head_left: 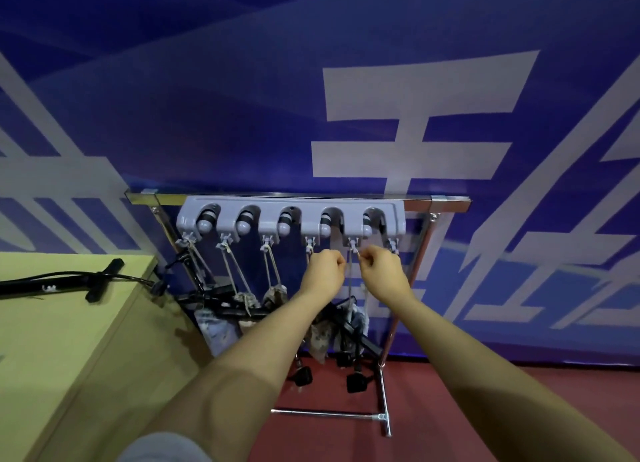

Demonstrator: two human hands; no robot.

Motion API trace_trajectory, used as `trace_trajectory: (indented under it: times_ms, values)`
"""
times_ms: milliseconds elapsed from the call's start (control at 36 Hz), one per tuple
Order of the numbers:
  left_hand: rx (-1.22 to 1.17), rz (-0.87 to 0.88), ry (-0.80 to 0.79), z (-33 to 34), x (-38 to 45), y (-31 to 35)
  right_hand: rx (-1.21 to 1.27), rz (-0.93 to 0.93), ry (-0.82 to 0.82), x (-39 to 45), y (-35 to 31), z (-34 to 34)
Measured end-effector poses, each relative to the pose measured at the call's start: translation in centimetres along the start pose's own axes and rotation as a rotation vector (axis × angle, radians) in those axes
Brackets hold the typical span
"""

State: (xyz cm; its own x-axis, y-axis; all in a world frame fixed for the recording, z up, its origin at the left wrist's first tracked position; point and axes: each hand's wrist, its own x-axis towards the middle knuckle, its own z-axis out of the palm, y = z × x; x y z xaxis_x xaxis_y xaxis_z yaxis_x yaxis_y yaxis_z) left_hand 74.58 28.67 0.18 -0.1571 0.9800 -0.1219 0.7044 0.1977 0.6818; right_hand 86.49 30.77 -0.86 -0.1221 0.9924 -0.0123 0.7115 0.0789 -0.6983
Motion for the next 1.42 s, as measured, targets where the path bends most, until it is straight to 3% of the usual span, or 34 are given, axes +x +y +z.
trace_trajectory:
  times_ms: [111, 361, 639, 1083, 1250, 1417]
  values:
    - [0.013, 0.035, 0.002, -0.4, -0.8, -0.2, 0.025, 0.041, 0.012, -1.0, 0.3, 0.2]
    - [0.240, 0.078, 0.075, -3.8, -4.9, -3.9, 0.166, -0.001, -0.164, -4.8, -1.9, 3.1]
    - [0.148, -0.016, 0.189, -11.3, -9.0, -13.1, 0.227, -0.111, -0.315, -6.9, -10.2, 9.7]
    - [0.072, -0.262, 0.298, -29.1, -17.7, -37.4, 0.239, -0.171, -0.549, -13.6, -30.5, 32.5]
    - [0.035, -0.349, 0.305, -32.5, -20.2, -44.0, 0.159, -0.211, -0.643, -15.2, -35.2, 39.5]
    - [0.064, -0.437, 0.210, -35.6, -20.5, -50.0, 0.045, -0.250, -0.664, -15.5, -37.5, 46.0]
